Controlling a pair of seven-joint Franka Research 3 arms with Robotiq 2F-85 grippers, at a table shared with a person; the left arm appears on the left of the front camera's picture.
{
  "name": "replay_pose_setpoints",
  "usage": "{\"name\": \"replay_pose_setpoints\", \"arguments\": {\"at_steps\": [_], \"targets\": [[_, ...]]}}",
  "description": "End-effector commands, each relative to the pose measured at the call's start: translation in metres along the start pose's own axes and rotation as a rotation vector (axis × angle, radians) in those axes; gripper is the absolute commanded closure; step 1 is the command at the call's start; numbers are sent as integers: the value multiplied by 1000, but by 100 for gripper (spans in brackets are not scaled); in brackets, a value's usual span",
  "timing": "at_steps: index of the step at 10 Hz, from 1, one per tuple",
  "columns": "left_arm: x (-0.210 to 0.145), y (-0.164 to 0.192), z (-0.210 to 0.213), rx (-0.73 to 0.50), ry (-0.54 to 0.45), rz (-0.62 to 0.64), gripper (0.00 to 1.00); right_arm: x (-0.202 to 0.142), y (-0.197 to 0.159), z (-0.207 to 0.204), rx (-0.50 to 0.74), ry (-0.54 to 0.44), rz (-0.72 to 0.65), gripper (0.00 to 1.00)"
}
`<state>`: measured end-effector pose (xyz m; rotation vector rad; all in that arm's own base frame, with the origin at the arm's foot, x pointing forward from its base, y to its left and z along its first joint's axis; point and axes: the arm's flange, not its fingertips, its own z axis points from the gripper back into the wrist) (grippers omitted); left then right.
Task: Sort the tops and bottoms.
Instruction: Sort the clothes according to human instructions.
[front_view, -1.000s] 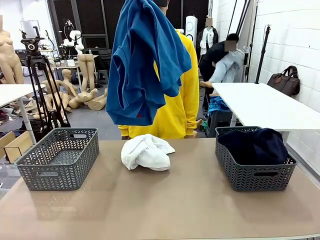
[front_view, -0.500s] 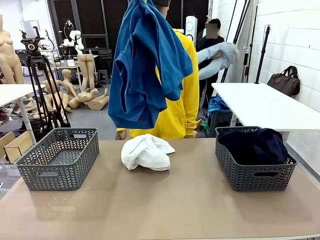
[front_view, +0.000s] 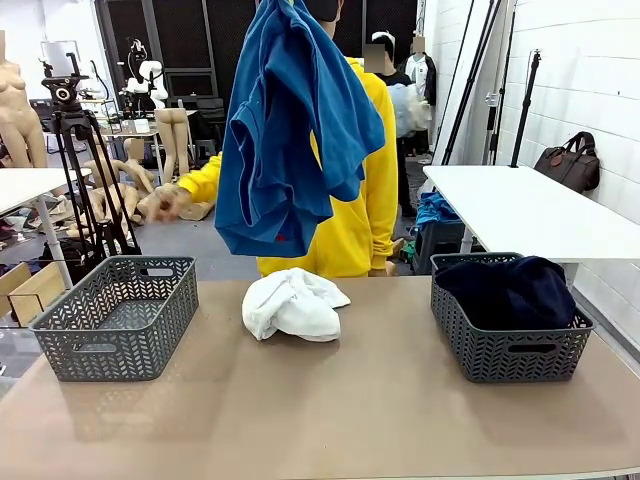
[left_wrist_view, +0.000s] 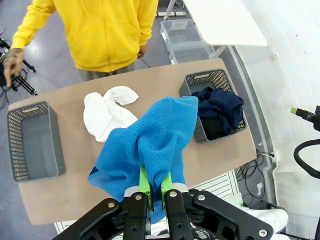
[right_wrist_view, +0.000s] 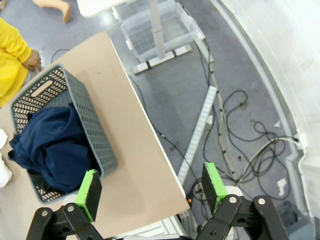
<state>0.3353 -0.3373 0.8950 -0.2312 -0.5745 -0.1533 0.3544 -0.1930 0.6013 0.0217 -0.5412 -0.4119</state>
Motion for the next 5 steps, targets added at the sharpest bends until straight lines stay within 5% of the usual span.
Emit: {"name": "replay_pose_setpoints", "arguments": {"at_steps": [1, 5], "targets": [[0, -1, 4, -13, -20, -5, 100, -2, 0, 0, -12, 8, 1, 0], [0, -1, 4, -13, -20, -5, 100, -2, 0, 0, -12, 8, 1, 0]]}}
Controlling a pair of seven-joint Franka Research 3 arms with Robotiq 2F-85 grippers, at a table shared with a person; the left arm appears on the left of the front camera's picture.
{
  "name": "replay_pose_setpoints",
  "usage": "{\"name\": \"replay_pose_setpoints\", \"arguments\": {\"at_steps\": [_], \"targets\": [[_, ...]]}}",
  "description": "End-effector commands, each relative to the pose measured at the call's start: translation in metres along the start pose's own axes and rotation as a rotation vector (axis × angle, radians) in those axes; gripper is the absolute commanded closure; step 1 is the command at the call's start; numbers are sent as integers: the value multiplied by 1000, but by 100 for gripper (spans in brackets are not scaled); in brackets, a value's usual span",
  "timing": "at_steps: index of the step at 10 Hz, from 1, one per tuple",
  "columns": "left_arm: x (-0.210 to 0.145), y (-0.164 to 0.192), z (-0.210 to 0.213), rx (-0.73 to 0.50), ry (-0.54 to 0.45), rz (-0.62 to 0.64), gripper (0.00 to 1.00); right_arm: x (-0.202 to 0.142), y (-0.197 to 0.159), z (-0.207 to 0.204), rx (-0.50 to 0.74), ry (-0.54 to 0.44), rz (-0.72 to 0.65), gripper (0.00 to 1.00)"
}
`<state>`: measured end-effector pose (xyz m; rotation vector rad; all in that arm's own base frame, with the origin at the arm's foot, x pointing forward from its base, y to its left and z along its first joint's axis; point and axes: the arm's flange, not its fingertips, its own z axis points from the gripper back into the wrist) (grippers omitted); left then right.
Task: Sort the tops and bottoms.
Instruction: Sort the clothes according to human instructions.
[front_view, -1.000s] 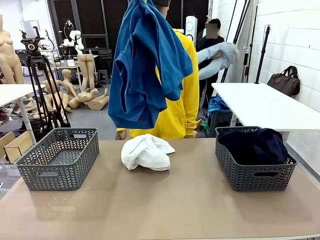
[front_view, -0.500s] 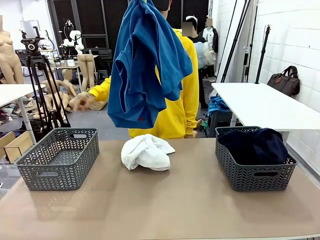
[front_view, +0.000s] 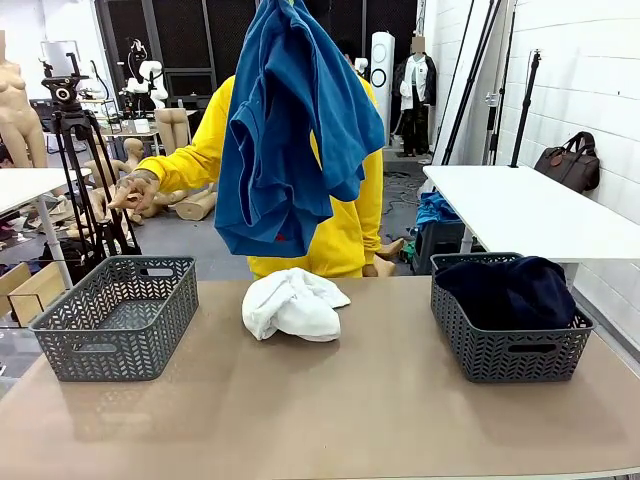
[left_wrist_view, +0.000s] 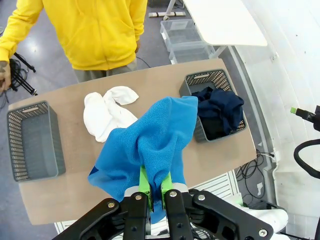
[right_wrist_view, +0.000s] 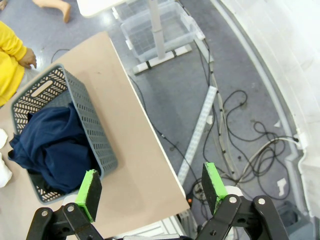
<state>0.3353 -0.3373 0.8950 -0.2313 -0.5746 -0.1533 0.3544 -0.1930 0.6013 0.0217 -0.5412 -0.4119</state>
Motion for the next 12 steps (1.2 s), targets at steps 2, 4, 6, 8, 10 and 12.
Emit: {"name": "replay_pose_setpoints", "arguments": {"at_steps": [2, 4, 6, 8, 10, 12], "targets": [[0, -1, 4, -13, -20, -5, 100, -2, 0, 0, -12, 8, 1, 0], [0, -1, 4, -13, -20, -5, 100, -2, 0, 0, -12, 8, 1, 0], [0, -1, 4, -13, -20, -5, 100, -2, 0, 0, -12, 8, 1, 0], [0, -1, 4, -13, -20, -5, 100, -2, 0, 0, -12, 8, 1, 0], [0, -1, 4, -13, -20, -5, 100, -2, 0, 0, -12, 8, 1, 0], [13, 18, 24, 24, -60, 13, 100, -2, 0, 0, -12, 8, 1, 0]]}}
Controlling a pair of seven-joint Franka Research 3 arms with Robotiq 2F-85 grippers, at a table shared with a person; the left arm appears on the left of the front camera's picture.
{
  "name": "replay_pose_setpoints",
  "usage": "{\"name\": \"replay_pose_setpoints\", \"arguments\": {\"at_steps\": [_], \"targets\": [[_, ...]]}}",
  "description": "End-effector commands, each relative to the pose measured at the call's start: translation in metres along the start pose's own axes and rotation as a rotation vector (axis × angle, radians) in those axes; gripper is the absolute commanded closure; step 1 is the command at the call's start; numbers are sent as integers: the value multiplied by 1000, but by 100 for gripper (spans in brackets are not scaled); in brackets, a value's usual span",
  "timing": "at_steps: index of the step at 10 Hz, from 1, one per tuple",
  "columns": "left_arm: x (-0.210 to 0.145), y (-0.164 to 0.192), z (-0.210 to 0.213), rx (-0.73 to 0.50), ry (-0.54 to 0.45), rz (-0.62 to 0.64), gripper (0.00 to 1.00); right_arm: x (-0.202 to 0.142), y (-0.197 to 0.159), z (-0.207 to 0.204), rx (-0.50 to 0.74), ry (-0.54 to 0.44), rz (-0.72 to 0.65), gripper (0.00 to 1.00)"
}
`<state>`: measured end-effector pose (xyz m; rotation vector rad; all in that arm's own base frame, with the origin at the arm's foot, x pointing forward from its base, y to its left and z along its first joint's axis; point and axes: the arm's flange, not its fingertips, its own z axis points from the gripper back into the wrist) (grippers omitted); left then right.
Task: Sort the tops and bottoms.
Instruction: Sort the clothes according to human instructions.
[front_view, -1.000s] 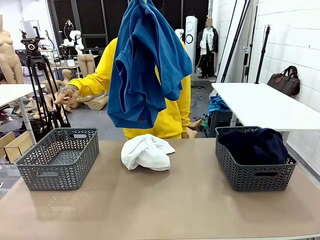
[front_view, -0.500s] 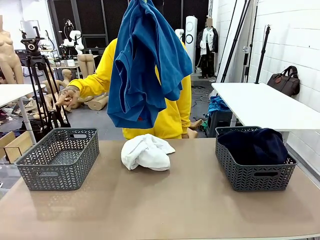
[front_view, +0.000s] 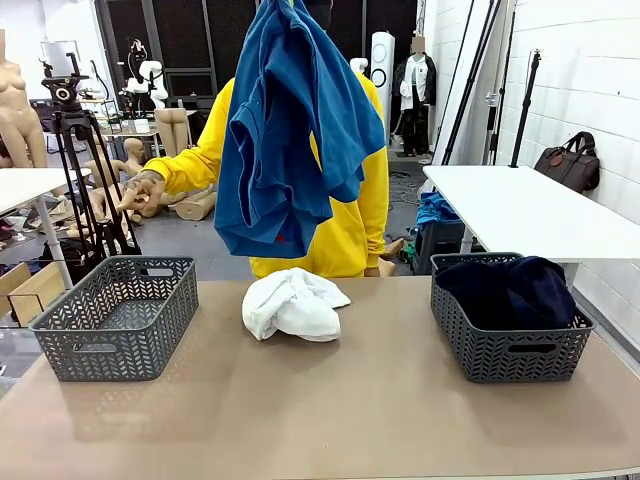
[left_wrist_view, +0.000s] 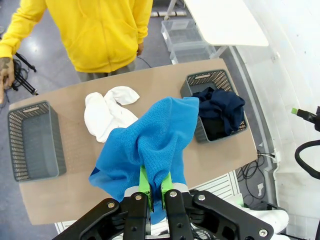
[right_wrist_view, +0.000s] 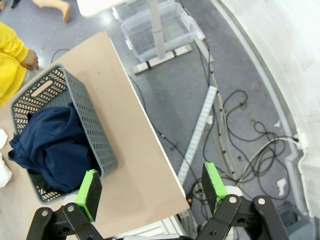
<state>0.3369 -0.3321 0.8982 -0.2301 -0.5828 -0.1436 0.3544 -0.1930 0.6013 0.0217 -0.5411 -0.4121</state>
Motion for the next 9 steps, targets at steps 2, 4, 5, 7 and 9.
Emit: {"name": "replay_pose_setpoints", "arguments": {"at_steps": [2, 4, 5, 7, 9], "targets": [[26, 61, 66, 33, -134, 55, 100, -2, 0, 0, -12, 8, 1, 0], [21, 120, 80, 74, -173, 115, 100, -2, 0, 0, -12, 8, 1, 0], [12, 157, 67, 83, -152, 123, 100, -2, 0, 0, -12, 8, 1, 0], [-15, 217, 24, 167, -130, 207, 100, -2, 0, 0, -12, 8, 1, 0], [-45, 254, -4, 155, -92, 259, 100, -2, 0, 0, -12, 8, 1, 0]]}}
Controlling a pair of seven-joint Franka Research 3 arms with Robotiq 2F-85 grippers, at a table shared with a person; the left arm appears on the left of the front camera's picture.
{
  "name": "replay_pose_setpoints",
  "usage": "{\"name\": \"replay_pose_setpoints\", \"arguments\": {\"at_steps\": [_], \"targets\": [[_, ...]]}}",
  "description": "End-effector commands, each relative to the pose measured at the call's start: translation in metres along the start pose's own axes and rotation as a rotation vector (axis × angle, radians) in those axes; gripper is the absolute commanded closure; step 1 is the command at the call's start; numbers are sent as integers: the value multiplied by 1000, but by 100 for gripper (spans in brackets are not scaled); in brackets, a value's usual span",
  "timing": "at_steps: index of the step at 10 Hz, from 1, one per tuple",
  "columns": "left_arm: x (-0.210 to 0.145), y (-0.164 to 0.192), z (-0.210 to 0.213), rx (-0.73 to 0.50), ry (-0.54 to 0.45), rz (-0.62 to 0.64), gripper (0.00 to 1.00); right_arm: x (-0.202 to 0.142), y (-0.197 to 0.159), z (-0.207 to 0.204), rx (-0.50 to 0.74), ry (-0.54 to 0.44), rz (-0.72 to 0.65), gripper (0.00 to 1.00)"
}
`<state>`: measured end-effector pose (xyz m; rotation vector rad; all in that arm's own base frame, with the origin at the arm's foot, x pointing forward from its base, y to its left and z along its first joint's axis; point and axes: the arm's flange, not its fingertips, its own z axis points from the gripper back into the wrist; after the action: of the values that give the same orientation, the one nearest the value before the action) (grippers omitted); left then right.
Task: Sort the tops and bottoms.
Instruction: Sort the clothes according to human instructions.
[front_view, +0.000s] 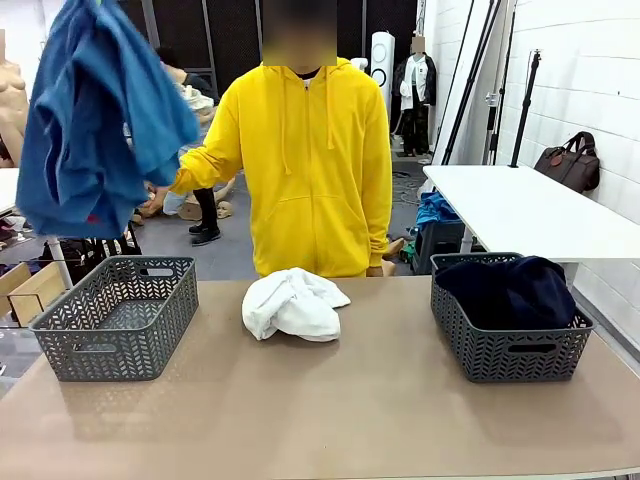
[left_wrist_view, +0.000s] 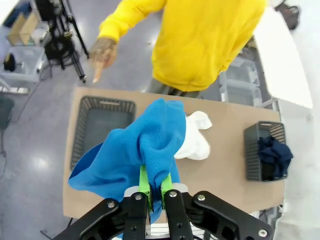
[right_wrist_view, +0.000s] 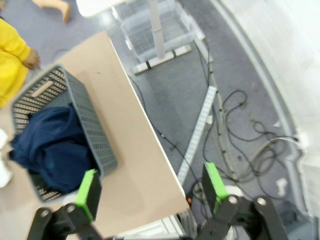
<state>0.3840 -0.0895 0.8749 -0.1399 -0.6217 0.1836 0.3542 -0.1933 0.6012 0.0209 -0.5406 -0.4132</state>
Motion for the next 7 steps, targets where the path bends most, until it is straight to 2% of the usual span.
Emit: {"name": "replay_pose_setpoints", "arguments": {"at_steps": [1, 2, 3, 4, 7], "targets": [[-67, 35, -44, -42, -21, 15, 100, -2, 0, 0, -10, 8, 2, 0], [-81, 50, -61, -41, -10, 57, 100, -2, 0, 0, -10, 8, 2, 0], [-86, 46, -66, -46, -12, 111, 100, -2, 0, 0, -10, 8, 2, 0], [-42, 35, -46, -5, 25, 49, 100, -2, 0, 0, -10, 8, 2, 0], [-42, 35, -46, -5, 25, 49, 100, -2, 0, 0, -10, 8, 2, 0]]}}
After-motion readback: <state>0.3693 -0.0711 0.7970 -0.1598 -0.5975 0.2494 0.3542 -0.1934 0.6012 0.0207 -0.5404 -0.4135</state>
